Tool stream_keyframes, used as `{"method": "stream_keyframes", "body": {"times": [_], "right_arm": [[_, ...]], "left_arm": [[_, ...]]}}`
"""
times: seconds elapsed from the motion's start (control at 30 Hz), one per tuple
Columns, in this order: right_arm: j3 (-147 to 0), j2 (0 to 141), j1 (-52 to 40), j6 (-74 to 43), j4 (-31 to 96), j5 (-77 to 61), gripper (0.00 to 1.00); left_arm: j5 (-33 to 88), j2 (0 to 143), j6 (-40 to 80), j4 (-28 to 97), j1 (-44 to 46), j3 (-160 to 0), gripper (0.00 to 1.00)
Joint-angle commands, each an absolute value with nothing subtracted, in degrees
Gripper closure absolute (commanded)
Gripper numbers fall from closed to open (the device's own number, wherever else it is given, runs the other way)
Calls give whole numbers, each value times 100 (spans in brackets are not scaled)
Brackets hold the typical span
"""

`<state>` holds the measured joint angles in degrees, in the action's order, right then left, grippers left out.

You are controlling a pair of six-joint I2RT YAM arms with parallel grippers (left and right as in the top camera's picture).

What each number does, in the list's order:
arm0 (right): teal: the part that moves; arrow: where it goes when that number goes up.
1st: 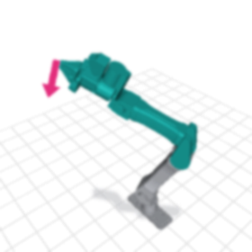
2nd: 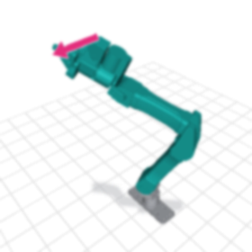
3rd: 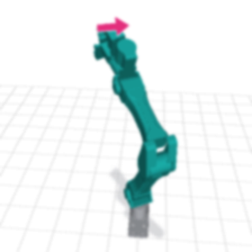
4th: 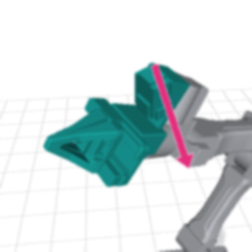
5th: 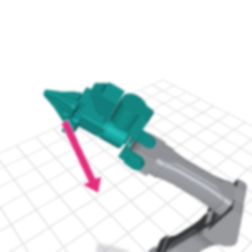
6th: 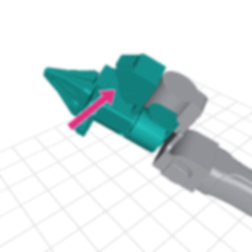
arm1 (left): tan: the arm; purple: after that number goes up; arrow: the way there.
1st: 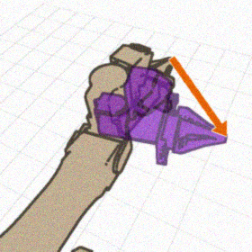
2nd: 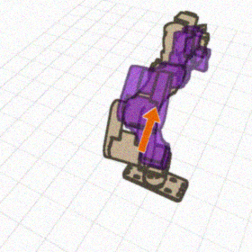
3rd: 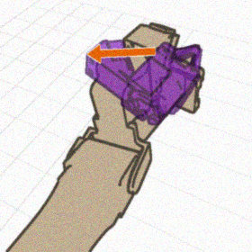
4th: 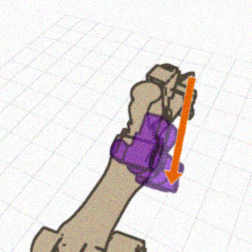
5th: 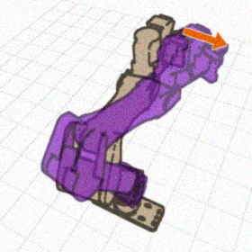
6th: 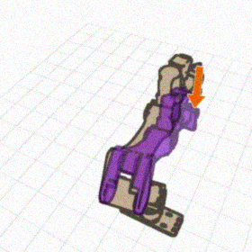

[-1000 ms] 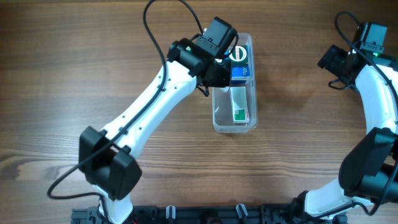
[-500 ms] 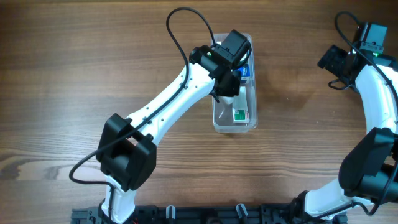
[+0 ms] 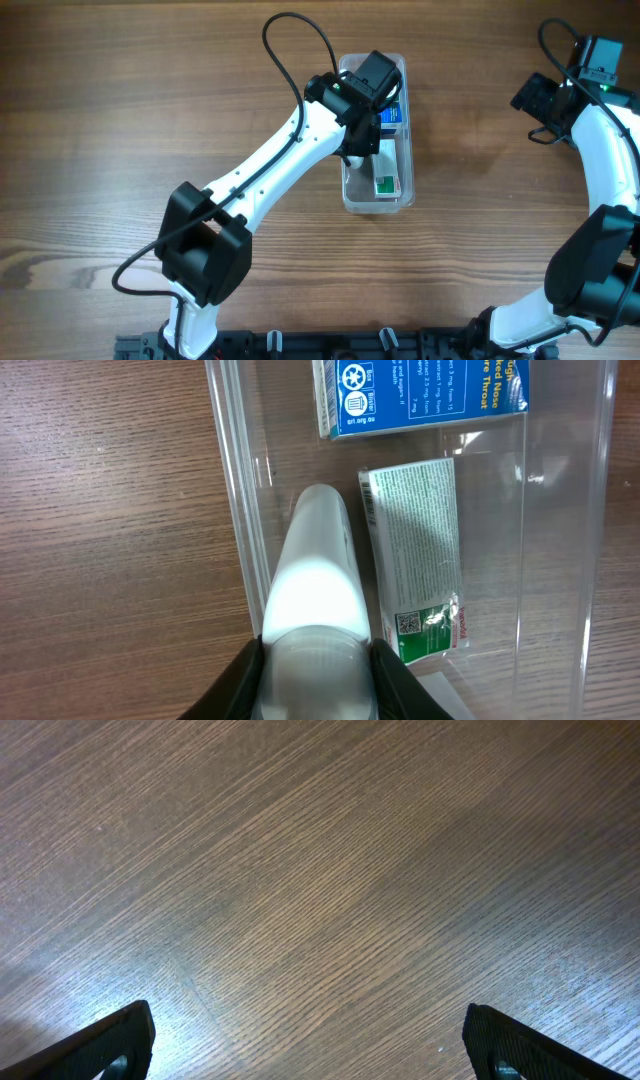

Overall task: Pack container
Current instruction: 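Lower the bottle into the container beside the white-green box and release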

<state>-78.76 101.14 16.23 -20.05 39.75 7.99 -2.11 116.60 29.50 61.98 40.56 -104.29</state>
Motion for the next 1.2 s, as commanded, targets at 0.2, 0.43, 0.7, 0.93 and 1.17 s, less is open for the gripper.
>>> {"method": "stream_keyframes", "body": {"times": [0.2,0.43,0.7,0.93,1.17], "right_arm": [[-7848,10110,1621,-1966,3962,858,0],[-7848,10110,1621,-1968,3962,858,0],[-7848,10110,1621,-1966,3962,858,0],[-7848,10110,1621,-1966,3962,858,0],[-7848,10110,1621,-1964,3962,860,0]], "left_arm": [[-331,11703,3052,6132,4084,-10575,73],[-336,11714,3050,6040,4228,-10567,72],[-377,11799,3050,6047,4233,-10519,73],[-377,11832,3055,6130,4233,-10492,69],[-377,11832,3050,6128,4233,-10490,62]]}}
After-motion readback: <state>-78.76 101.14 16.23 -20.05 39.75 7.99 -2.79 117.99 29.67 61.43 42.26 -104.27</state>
